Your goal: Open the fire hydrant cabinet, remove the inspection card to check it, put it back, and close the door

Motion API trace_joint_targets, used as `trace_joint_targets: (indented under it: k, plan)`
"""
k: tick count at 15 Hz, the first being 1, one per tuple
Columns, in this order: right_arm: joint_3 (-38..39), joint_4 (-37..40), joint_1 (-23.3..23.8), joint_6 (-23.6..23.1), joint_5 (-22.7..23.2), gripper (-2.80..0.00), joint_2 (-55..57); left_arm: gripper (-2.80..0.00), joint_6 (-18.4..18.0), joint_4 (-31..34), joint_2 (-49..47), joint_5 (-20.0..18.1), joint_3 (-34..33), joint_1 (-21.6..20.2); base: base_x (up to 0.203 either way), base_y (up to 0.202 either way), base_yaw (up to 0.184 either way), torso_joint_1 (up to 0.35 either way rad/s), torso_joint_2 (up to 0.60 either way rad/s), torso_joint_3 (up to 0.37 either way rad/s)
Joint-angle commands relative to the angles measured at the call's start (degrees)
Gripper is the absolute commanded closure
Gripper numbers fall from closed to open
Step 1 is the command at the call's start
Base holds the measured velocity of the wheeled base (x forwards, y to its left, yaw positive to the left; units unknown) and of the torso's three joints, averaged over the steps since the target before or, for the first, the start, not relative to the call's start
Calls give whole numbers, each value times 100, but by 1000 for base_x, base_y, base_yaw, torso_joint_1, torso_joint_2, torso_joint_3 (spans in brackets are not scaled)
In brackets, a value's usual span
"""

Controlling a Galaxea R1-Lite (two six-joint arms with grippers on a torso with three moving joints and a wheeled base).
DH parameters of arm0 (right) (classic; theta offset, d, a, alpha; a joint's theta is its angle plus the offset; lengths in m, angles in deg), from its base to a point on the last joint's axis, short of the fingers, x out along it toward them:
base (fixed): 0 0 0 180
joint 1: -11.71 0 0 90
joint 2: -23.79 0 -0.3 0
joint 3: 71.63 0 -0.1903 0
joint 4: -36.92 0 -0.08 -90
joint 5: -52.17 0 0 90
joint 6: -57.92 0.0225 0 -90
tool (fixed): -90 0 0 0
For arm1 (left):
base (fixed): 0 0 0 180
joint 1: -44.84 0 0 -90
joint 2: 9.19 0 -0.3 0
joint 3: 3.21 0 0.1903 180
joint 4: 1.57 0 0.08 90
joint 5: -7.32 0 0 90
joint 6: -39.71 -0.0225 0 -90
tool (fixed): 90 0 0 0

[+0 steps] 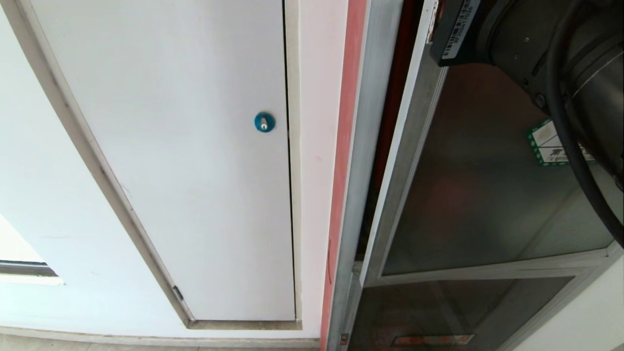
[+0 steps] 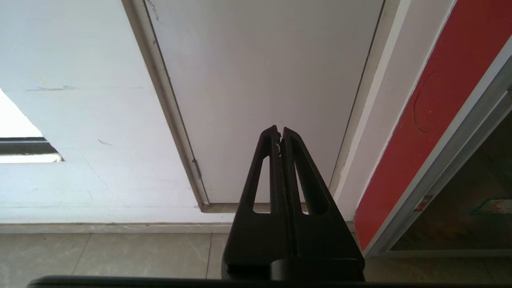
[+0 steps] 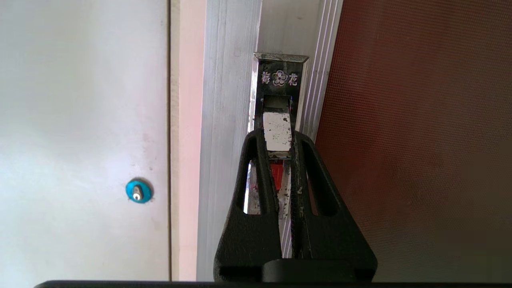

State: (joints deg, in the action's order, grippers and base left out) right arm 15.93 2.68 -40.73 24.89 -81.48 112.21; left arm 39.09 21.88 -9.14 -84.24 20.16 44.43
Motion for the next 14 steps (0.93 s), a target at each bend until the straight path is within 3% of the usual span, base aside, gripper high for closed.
trace_joint_targets:
  k: [1,3,4,5,14]
  plan:
    - [80,38,-20,-19,-61,0,-23,0,1,1,-5,-1,0,-2,0,0,0,0,0,0]
    - [180,49,-20,-19,-64,0,-52,0,1,1,-5,-1,0,-2,0,0,0,0,0,0]
    - [201,65,-20,-19,-64,-201,-53,0,1,1,-5,-1,0,-2,0,0,0,0,0,0]
    - [192,59,-20,-19,-64,-280,-53,0,1,1,-5,-1,0,-2,0,0,0,0,0,0]
    - [564,30,-155,-1,-90,-280,-241,0,1,1,-5,-1,0,-2,0,0,0,0,0,0]
